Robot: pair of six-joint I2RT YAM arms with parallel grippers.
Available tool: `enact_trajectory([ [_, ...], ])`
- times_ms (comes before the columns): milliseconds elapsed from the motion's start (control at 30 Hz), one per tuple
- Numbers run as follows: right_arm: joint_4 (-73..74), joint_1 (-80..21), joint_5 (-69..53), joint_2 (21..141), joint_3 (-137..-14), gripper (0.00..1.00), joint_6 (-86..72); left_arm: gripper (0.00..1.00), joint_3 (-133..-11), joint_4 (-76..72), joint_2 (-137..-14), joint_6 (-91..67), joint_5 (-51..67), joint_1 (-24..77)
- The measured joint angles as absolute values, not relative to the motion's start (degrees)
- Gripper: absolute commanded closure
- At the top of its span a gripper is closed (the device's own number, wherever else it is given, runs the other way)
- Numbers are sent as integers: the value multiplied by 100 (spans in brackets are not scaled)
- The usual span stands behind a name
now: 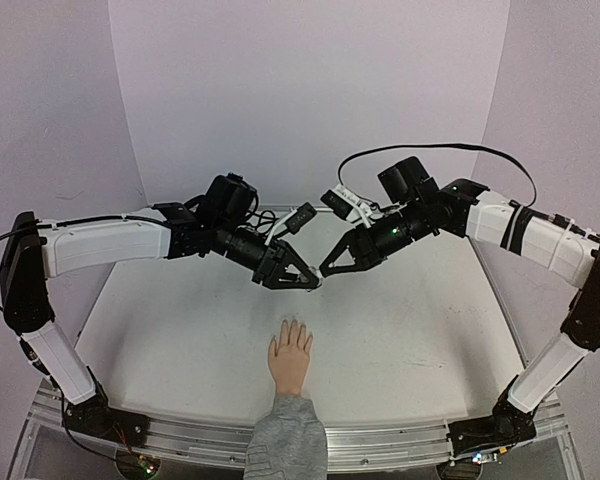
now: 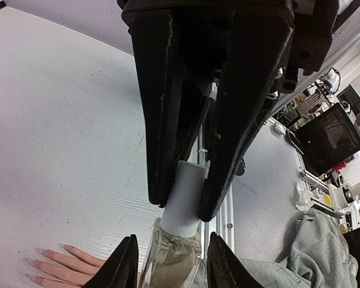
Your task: Paint the nails
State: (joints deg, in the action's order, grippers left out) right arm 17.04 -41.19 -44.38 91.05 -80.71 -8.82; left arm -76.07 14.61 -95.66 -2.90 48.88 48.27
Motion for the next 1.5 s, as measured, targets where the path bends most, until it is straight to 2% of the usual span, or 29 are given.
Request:
enact_trajectory([
  [200, 1662, -4119, -4431, 9105, -8071, 100, -891, 75, -7607, 1470, -9566, -279, 4847, 4825],
  [400, 1619, -4101, -4499, 9105, -8071, 98, -928, 99, -7605, 1466, -9553, -78, 4882, 4845],
  [500, 1566, -4101, -4451, 9105, -8071, 66, -987, 100, -7601, 1479, -9504, 10, 4727, 4847],
  [600, 1494, -4119, -4219, 9105, -8068, 18, -1149, 100, -7516, 1455, -9351, 27, 4217, 4864],
  [633, 1474, -4121, -4091, 9105, -8058, 10, -1240, 100, -7459, 1426, -9286, 54, 3972, 4864],
  [700, 1417, -4143, -3741, 9102, -8005, 2, -1518, 100, -7308, 1319, -9153, 143, 3336, 4890],
  [833, 1184, -4156, -2978, 9102, -7830, 3, -2536, 100, -6949, 880, -8962, 386, 1470, 5142],
  [1000, 801, -4158, -2296, 9118, -7791, 20, -3564, 100, -6766, 217, -8971, 604, -392, 5516],
  [1067, 565, -4176, -2005, 9137, -7793, 22, -3913, 100, -6766, -56, -8978, 633, -899, 5586],
  [1133, 401, -4224, -1693, 9174, -7795, 26, -4160, 100, -6772, -263, -9000, 661, -1291, 5642],
  [1200, 364, -4276, -1518, 9242, -7846, 35, -4276, 100, -6779, -370, -9035, 663, -1535, 5673],
  [1367, 200, -4392, -1297, 9618, -8278, 32, -4442, 100, -6799, -469, -9153, 661, -1922, 5739],
  [1500, 102, -4523, -1066, 9695, -8455, 34, -4445, 100, -6803, -484, -9205, 661, -2075, 5752],
])
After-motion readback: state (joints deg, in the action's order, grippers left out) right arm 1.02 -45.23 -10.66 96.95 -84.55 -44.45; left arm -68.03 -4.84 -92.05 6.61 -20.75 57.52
